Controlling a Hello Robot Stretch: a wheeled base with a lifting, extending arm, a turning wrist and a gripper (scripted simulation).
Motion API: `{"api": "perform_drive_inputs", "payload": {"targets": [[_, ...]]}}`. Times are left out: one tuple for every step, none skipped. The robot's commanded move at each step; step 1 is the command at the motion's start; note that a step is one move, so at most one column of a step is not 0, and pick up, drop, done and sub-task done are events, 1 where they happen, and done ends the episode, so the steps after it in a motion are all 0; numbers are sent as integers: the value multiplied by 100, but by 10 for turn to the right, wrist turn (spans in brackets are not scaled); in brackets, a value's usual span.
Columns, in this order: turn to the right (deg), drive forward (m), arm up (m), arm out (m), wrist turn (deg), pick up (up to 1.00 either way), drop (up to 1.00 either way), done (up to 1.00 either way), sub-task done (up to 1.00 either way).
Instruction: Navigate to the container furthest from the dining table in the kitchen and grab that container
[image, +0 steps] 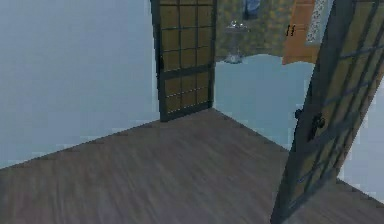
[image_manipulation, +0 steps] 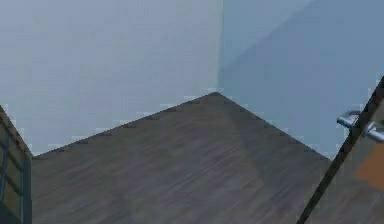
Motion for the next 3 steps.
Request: {"api": "perform_drive_inputs", "payload": {"targets": [[0, 100, 0, 0, 0, 0, 0, 0, 0], [450, 0, 0, 0, 0, 0, 0, 0, 0], [150, 0, 0, 0, 0, 0, 0, 0, 0]]}}
